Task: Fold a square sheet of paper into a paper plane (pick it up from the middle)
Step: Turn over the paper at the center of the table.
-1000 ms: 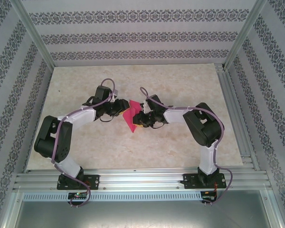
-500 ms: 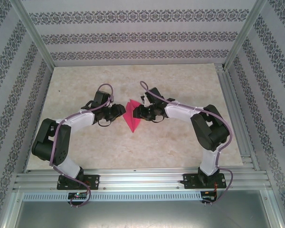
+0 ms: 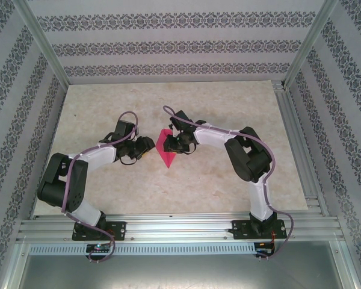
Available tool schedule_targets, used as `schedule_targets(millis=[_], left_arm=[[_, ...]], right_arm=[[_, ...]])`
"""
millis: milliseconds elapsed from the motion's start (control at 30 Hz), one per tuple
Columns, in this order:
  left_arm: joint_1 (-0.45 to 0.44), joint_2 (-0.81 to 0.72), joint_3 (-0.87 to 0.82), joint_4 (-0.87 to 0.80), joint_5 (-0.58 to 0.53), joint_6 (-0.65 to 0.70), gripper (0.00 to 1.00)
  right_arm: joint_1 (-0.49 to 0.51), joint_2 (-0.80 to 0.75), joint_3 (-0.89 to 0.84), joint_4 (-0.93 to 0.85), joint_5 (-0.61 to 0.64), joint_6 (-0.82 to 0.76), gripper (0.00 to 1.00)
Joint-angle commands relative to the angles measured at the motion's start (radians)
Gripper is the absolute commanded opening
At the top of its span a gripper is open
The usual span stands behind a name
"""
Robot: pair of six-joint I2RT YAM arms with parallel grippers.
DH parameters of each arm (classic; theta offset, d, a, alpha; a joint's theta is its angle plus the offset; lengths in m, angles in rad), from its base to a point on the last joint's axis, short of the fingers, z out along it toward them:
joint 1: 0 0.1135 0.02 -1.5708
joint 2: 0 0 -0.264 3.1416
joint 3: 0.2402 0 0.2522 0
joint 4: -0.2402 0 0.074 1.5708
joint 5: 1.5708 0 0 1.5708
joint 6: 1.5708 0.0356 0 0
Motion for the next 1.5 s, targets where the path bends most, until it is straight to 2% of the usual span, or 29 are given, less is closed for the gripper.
schedule_targets(millis=[0, 233, 433, 500, 633, 733, 833, 967, 1100, 1300, 1467], left_arm=[[0.008, -0.012, -0.015, 0.039, 0.027, -0.014, 0.45], [0.007, -0.006, -0.027, 0.054, 0.041, -0.018, 0.46], [0.008, 0.008, -0.031, 0.077, 0.063, -0.028, 0.46], [0.008, 0.013, -0.041, 0.096, 0.076, -0.036, 0.46], [0.008, 0.026, -0.071, 0.173, 0.124, -0.069, 0.48], [0.005, 0.039, -0.100, 0.270, 0.168, -0.114, 0.54], [0.003, 0.046, -0.115, 0.324, 0.199, -0.138, 0.60], [-0.002, 0.049, -0.130, 0.383, 0.225, -0.158, 0.60], [-0.013, 0.059, -0.129, 0.444, 0.298, -0.143, 0.61], [-0.054, 0.065, -0.129, 0.453, 0.335, -0.120, 0.61], [-0.059, 0.059, -0.166, 0.502, 0.349, -0.153, 0.61]], right_arm=[[0.007, 0.013, 0.022, -0.045, 0.054, -0.006, 0.24], [0.019, 0.041, 0.045, -0.047, 0.037, -0.008, 0.21], [0.013, 0.038, 0.019, 0.006, 0.018, 0.012, 0.05], [-0.002, 0.020, -0.026, 0.083, -0.027, 0.036, 0.01], [-0.039, -0.029, -0.147, 0.323, -0.182, 0.103, 0.00], [-0.069, -0.066, -0.253, 0.535, -0.276, 0.200, 0.01], [-0.096, -0.093, -0.338, 0.714, -0.331, 0.287, 0.02], [-0.127, -0.111, -0.425, 0.928, -0.382, 0.399, 0.03], [-0.153, -0.098, -0.478, 1.100, -0.414, 0.502, 0.04], [-0.156, -0.080, -0.477, 1.110, -0.418, 0.517, 0.05], [-0.155, -0.074, -0.472, 1.071, -0.408, 0.501, 0.06]])
